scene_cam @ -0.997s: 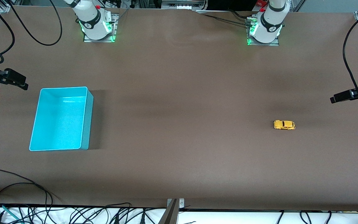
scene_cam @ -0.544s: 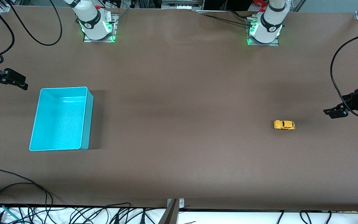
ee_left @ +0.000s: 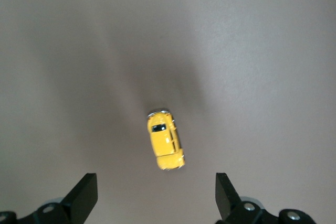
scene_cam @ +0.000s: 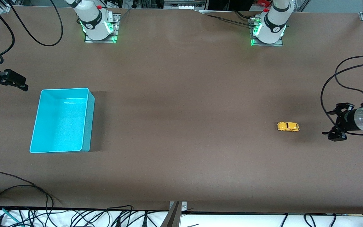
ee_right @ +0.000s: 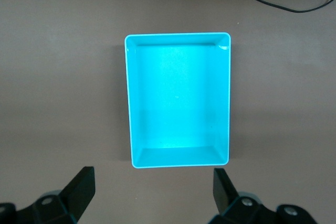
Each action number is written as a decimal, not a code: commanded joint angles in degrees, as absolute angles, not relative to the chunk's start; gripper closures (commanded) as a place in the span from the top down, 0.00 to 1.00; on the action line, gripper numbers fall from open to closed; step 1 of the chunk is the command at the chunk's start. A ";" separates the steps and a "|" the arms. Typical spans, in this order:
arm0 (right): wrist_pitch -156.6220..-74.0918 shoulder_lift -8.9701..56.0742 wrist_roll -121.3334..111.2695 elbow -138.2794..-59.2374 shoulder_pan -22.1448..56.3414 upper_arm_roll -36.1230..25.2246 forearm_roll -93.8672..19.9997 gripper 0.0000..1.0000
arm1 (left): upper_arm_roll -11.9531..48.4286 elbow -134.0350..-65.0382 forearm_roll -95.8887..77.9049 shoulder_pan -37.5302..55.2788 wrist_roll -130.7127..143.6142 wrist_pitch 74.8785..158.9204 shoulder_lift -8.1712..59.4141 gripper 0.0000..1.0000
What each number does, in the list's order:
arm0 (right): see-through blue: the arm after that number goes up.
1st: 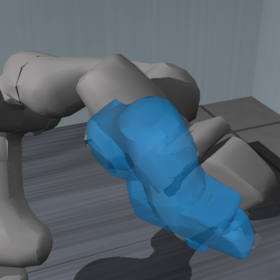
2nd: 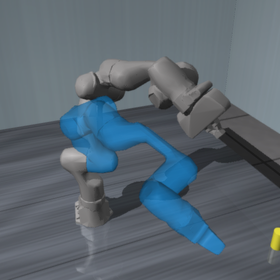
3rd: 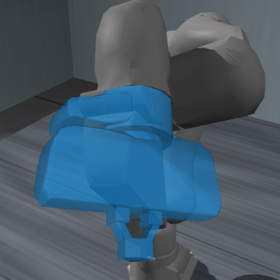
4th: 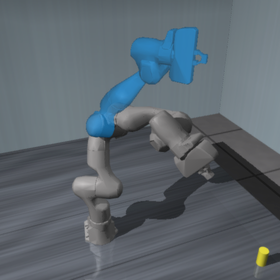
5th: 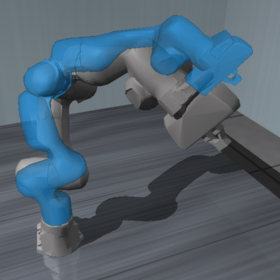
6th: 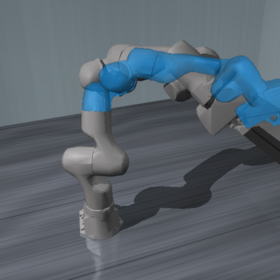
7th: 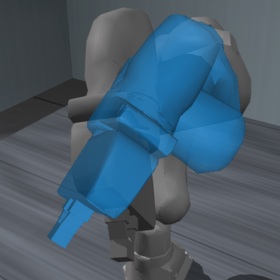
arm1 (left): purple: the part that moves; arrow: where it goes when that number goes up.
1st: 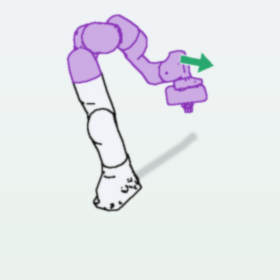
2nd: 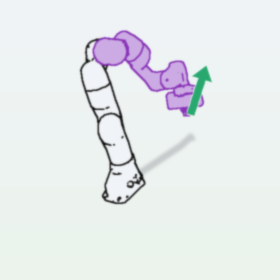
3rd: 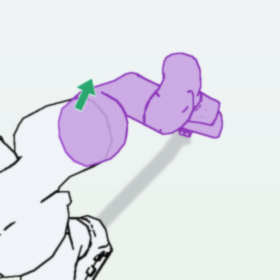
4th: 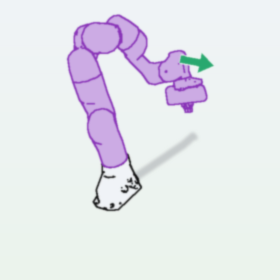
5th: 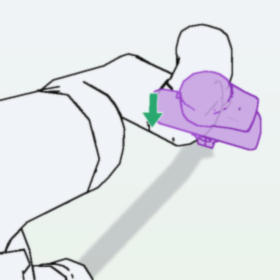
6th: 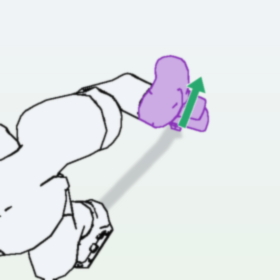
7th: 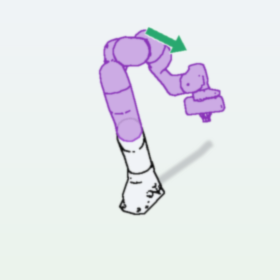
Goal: Wind up and store yellow beetle car
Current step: 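Move the left gripper down over the yellow beetle car, then close the left gripper on the yellow car's body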
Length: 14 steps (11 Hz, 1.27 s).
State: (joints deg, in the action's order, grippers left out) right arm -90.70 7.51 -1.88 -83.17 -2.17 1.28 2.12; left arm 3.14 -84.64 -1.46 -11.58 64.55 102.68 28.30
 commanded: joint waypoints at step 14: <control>-89.74 7.29 -1.14 -82.44 -2.46 1.49 2.55 1.00 | 3.43 -109.07 3.52 -7.56 86.04 134.38 31.46 0.96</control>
